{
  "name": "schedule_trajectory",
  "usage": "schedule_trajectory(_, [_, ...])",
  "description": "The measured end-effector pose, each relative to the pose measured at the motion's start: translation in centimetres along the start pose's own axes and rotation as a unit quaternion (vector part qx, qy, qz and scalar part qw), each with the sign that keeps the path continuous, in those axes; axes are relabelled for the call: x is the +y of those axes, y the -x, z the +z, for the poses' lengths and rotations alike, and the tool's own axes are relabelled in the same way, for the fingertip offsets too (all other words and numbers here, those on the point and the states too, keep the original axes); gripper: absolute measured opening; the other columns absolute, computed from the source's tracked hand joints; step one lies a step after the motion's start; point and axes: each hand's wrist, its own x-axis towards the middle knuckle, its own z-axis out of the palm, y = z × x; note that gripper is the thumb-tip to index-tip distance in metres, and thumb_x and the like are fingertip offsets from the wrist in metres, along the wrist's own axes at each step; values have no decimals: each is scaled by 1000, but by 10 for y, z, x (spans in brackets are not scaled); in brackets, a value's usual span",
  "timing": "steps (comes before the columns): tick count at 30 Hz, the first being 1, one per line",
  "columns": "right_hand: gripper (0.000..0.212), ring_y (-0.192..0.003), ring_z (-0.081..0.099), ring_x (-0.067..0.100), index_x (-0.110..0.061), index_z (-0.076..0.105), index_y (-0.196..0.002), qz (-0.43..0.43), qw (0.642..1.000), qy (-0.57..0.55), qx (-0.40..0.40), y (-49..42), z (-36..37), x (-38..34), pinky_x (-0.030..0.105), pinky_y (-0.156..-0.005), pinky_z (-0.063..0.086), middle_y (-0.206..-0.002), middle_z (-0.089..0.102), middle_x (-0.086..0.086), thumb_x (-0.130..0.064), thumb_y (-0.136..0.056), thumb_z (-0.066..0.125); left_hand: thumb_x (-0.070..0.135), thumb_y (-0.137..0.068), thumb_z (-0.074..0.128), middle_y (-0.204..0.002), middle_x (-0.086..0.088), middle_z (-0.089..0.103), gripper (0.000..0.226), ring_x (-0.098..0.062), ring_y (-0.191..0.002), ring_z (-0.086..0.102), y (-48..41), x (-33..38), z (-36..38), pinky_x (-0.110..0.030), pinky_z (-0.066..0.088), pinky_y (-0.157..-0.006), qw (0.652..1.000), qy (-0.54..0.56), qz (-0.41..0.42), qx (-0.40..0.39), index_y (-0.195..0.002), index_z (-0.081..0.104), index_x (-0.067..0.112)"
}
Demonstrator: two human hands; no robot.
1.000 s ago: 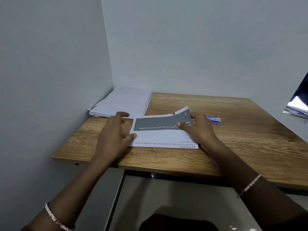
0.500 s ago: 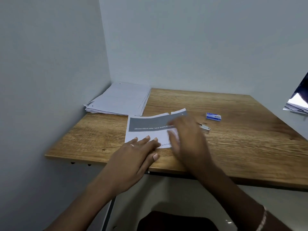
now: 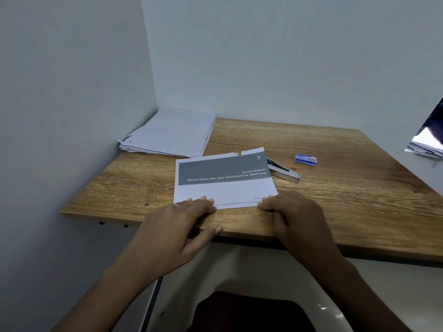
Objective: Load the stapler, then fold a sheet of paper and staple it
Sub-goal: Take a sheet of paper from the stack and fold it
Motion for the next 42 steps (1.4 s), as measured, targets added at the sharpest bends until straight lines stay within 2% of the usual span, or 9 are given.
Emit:
schedule_trajectory(4, [31, -89, 74, 30, -10, 83, -94, 11, 1000, 27, 11, 5, -6, 7, 45, -81, 61, -94, 82, 6, 12, -76, 71, 60, -88, 53, -122, 10, 75, 47, -11, -96, 77, 14, -8, -8, -35, 64, -68, 997, -78, 8, 23, -117, 74, 29])
schedule_trajectory(10, [15, -85, 64, 29, -9, 72, -90, 8, 999, 47, 16, 1, 0, -6, 38, -68, 51, -88, 73, 6, -8, -84, 59, 33, -88, 64, -108, 3, 79, 30, -18, -100, 76, 26, -12, 3, -33, 60, -79, 991, -88, 33, 99, -109, 80, 20])
schedule_trajectory(12, [15, -92, 64, 27, -10, 72, -97, -30, 999, 13, 1, 3, 4, -12, 37, -75, 51, -95, 73, 5, -17, -88, 63, 27, -90, 64, -102, 4, 80, 24, -19, -96, 75, 30, -11, 9, -35, 59, -79, 986, -77, 50, 138, -105, 81, 19])
schedule_trajectory(16, [44, -109, 63, 15, -19, 73, -115, -108, 988, -56, -90, 11, 9, -27, 33, -92, 50, -114, 72, -5, -54, -89, 66, 12, -88, 70, -90, 4, 77, 19, -14, -89, 67, 34, -7, 21, -35, 50, -75, 974, -67, 61, 207, -103, 80, 18])
schedule_trajectory(18, [36, -105, 66, 18, -19, 76, -110, -139, 986, -54, -79, 14, 12, -32, 39, -90, 51, -110, 74, -6, -48, -90, 69, 14, -91, 67, -88, 4, 75, 17, -14, -88, 63, 32, -2, 24, -35, 48, -76, 967, -61, 77, 237, -102, 79, 17])
schedule_trajectory(22, [12, -85, 69, 22, -16, 78, -93, -153, 986, -58, 23, 18, 16, -43, 40, -76, 49, -90, 77, -5, -24, -92, 69, 18, -95, 65, -91, 6, 74, 13, -16, -88, 62, 24, 12, 23, -32, 46, -81, 960, -43, 113, 252, -101, 77, 17])
schedule_trajectory(33, [13, -65, 60, 24, -12, 73, -69, -212, 956, -23, 203, 3, 12, -48, 39, -66, 46, -68, 69, -1, -12, -82, 72, 33, -91, 62, -85, 12, 69, 18, -19, -87, 66, 4, 40, -8, -36, 32, -90, 959, -60, 64, 270, -81, 71, 22])
schedule_trajectory(37, [11, -67, 60, 23, -12, 74, -69, -232, 948, -17, 218, -3, 5, -38, 35, -69, 45, -67, 69, -3, -11, -80, 74, 33, -87, 63, -84, 13, 70, 15, -19, -85, 65, 1, 41, -15, -38, 33, -87, 959, -52, 53, 273, -79, 70, 23])
schedule_trajectory(42, [10, -65, 63, 27, -10, 74, -68, -218, 946, -14, 239, -8, -14, -17, 42, -67, 48, -67, 71, -1, -4, -76, 75, 32, -82, 63, -82, 16, 68, 10, -14, -85, 61, -4, 27, -29, -45, 40, -83, 957, 8, 11, 290, -77, 68, 25])
